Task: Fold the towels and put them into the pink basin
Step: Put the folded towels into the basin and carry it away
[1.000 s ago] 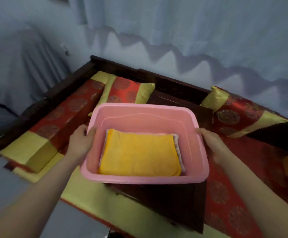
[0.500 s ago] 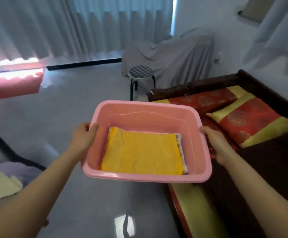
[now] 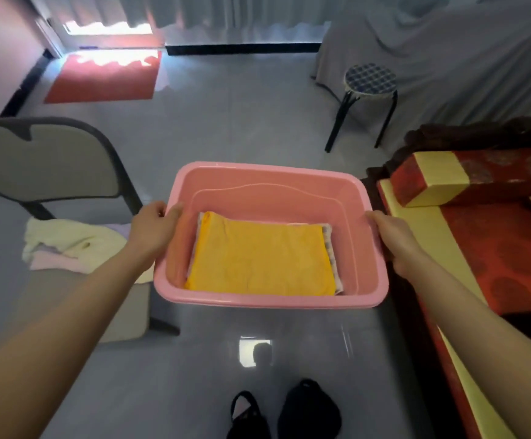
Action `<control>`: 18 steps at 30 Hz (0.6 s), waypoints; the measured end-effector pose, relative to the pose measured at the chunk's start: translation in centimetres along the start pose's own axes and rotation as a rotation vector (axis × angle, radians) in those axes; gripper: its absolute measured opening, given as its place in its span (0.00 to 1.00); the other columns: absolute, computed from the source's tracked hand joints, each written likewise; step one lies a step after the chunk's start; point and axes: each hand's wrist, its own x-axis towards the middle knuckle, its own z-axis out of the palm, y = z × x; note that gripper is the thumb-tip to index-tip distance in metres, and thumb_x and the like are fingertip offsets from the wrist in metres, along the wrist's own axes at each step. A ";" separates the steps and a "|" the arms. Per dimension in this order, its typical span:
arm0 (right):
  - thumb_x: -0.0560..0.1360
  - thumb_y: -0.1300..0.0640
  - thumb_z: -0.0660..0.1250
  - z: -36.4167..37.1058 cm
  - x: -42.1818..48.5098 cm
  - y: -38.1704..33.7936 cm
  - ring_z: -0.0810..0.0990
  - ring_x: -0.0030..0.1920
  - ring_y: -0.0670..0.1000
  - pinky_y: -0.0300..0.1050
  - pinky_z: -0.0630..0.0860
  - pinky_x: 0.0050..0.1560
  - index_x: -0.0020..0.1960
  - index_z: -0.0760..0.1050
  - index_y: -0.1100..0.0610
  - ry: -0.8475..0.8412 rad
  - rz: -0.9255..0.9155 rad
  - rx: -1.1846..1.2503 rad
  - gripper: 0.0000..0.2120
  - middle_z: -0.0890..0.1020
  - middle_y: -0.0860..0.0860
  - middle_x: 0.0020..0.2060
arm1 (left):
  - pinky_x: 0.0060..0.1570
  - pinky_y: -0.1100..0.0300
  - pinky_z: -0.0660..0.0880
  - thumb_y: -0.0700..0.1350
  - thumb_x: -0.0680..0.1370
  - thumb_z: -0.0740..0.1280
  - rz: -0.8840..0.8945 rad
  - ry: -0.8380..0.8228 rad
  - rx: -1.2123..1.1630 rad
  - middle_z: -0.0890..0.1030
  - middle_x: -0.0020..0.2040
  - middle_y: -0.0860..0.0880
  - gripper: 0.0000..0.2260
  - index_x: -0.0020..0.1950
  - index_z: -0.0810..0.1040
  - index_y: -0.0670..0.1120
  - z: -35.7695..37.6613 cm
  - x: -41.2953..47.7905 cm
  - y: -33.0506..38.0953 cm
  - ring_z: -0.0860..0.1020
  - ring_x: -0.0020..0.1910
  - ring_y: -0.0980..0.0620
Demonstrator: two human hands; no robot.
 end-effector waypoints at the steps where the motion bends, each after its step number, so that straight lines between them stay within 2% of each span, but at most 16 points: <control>1: 0.72 0.47 0.62 1.5 0.6 -0.5 0.76 0.44 0.56 0.48 0.71 0.47 0.40 0.76 0.55 0.004 0.009 -0.009 0.12 0.80 0.56 0.43 | 0.36 0.53 0.68 0.53 0.78 0.60 -0.002 -0.008 0.003 0.78 0.42 0.38 0.20 0.46 0.75 0.34 -0.2 1.4 -0.8 0.73 0.39 0.44; 3: 0.72 0.47 0.62 4.3 2.0 -1.5 0.76 0.45 0.55 0.48 0.71 0.47 0.40 0.76 0.54 0.022 0.013 -0.015 0.11 0.80 0.55 0.44 | 0.36 0.53 0.67 0.52 0.78 0.60 -0.013 -0.032 0.013 0.78 0.42 0.39 0.19 0.47 0.75 0.35 -0.2 4.3 -2.1 0.73 0.40 0.44; 6: 0.73 0.48 0.62 7.5 4.3 -3.1 0.76 0.44 0.54 0.45 0.70 0.43 0.46 0.77 0.54 0.051 0.021 -0.015 0.11 0.79 0.54 0.45 | 0.43 0.51 0.72 0.52 0.79 0.58 -0.037 -0.072 0.024 0.79 0.45 0.39 0.18 0.48 0.76 0.37 0.5 8.2 -3.5 0.76 0.43 0.41; 9: 0.74 0.49 0.62 10.2 6.9 -3.9 0.77 0.45 0.54 0.47 0.72 0.46 0.49 0.78 0.56 0.068 0.023 -0.022 0.13 0.80 0.56 0.46 | 0.48 0.47 0.75 0.53 0.79 0.58 -0.051 -0.099 0.012 0.80 0.47 0.38 0.19 0.50 0.76 0.38 1.4 12.1 -4.9 0.78 0.47 0.38; 15: 0.75 0.50 0.61 17.2 11.9 -3.2 0.77 0.43 0.52 0.49 0.74 0.47 0.47 0.75 0.56 0.063 0.089 -0.054 0.10 0.79 0.54 0.44 | 0.42 0.53 0.74 0.53 0.80 0.57 -0.058 -0.181 0.041 0.78 0.44 0.40 0.18 0.50 0.74 0.38 4.6 20.1 -8.7 0.77 0.43 0.42; 18: 0.75 0.50 0.61 21.0 14.5 -1.8 0.77 0.40 0.50 0.44 0.72 0.40 0.48 0.75 0.54 0.091 0.122 -0.066 0.09 0.78 0.53 0.43 | 0.42 0.53 0.75 0.54 0.80 0.56 -0.069 -0.235 0.088 0.78 0.42 0.42 0.19 0.50 0.74 0.38 6.5 23.7 -11.7 0.77 0.42 0.43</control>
